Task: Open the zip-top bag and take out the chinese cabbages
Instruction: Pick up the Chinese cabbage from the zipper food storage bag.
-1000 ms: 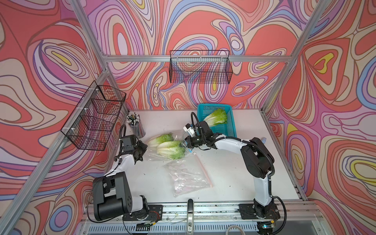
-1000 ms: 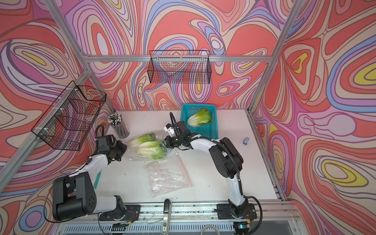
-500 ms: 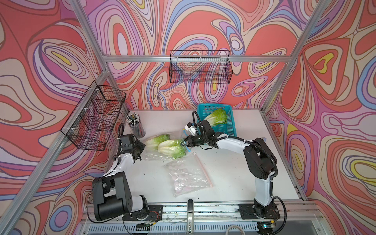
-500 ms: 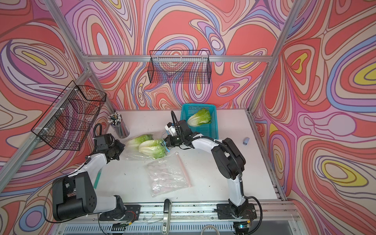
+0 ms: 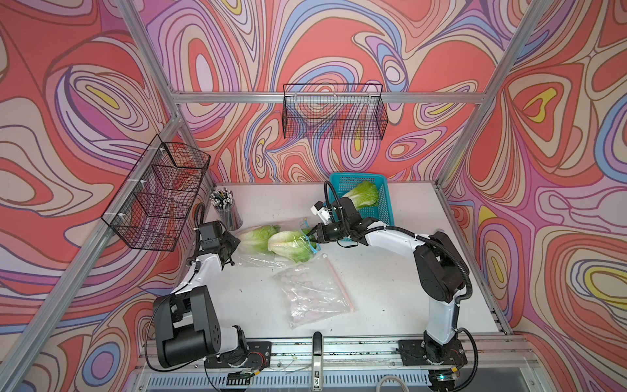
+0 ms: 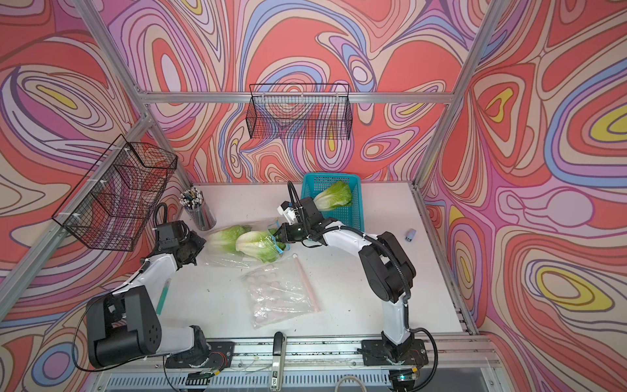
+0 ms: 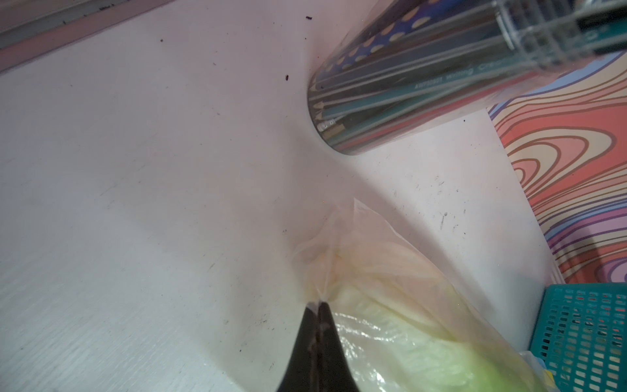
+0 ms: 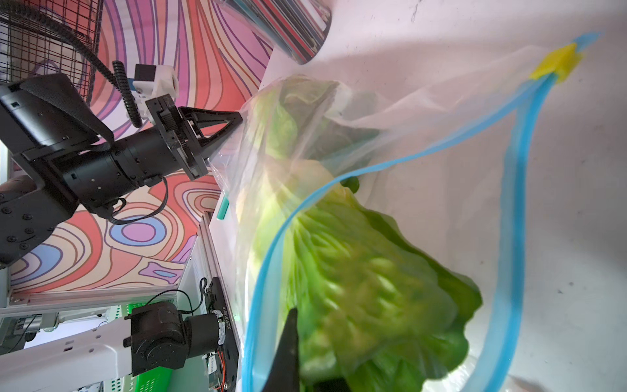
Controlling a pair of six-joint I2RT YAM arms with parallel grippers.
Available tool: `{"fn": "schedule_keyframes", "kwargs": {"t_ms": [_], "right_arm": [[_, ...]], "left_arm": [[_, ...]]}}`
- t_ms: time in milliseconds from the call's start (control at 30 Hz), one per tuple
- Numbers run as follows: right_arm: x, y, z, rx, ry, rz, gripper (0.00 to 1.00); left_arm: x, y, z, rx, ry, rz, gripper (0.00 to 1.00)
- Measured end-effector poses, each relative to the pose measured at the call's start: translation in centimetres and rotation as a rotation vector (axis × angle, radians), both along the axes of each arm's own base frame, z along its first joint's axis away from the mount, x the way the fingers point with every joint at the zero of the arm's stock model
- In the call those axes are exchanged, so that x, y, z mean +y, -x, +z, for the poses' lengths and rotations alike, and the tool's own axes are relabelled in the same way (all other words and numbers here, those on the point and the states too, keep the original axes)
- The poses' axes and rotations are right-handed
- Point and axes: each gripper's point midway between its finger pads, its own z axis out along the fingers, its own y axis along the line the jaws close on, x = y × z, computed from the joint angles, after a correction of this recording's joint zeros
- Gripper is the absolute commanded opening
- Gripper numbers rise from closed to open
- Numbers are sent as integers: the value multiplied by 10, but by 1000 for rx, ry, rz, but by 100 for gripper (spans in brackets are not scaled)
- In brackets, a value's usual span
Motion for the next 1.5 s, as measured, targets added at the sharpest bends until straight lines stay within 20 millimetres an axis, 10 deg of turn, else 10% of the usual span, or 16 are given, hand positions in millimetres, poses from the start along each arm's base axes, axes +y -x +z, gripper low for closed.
{"fn": "schedule_keyframes", "kwargs": {"t_ms": [467, 1500], "right_arm": [[-5, 0, 2, -13, 29, -10, 0], [-25, 19, 79, -200, 51, 39, 0]], "left_arm": [[-1, 0, -2, 11, 5, -4, 0], [2, 0, -7, 40, -18, -14, 0]]}}
